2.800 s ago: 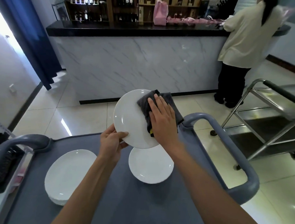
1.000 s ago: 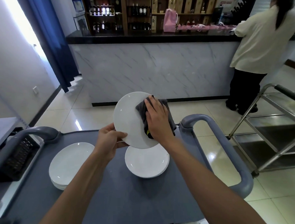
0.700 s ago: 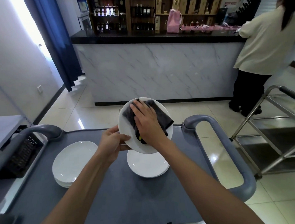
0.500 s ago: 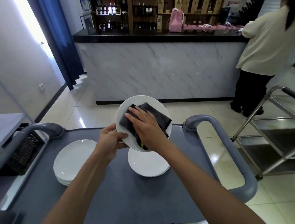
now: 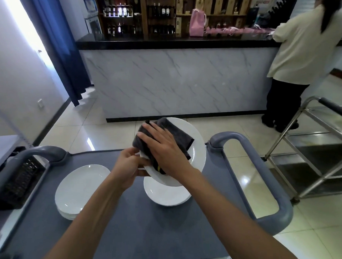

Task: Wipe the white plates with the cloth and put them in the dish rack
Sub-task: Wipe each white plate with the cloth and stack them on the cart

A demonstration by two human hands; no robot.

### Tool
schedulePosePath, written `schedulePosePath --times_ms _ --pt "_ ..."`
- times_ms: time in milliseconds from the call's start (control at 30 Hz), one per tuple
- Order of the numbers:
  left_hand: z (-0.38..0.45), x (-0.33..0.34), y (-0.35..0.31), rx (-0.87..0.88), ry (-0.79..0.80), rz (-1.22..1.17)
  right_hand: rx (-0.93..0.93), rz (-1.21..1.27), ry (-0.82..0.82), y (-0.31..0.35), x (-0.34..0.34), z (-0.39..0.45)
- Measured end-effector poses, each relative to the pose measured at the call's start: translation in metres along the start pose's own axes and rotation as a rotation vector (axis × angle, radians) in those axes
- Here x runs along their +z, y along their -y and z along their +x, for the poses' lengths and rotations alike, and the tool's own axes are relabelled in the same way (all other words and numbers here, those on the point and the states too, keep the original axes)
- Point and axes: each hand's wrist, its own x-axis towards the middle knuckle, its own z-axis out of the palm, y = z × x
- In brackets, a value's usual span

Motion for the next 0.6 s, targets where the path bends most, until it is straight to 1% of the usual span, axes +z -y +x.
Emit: schedulePosePath --times_ms 67,133,467,600 --pt "0.0 0.001 -0.001 -0.01 0.012 -0.004 -0.004 -0.026 -0.014 -0.006 0.0 0.008" --pt "-0.001 0.002 -0.001 -0.011 0.009 -0.006 0.034 -0.049 -0.029 -0.013 -0.001 0.015" --pt "-0.006 -0.002 0.013 0.038 -0.093 -0.133 0.274 -0.058 -0.136 -0.053 -0.017 0.038" --pt "-0.005 -0.003 0.018 0.03 -0.169 -0.21 0.351 -0.102 -0.138 -0.061 -0.02 0.034"
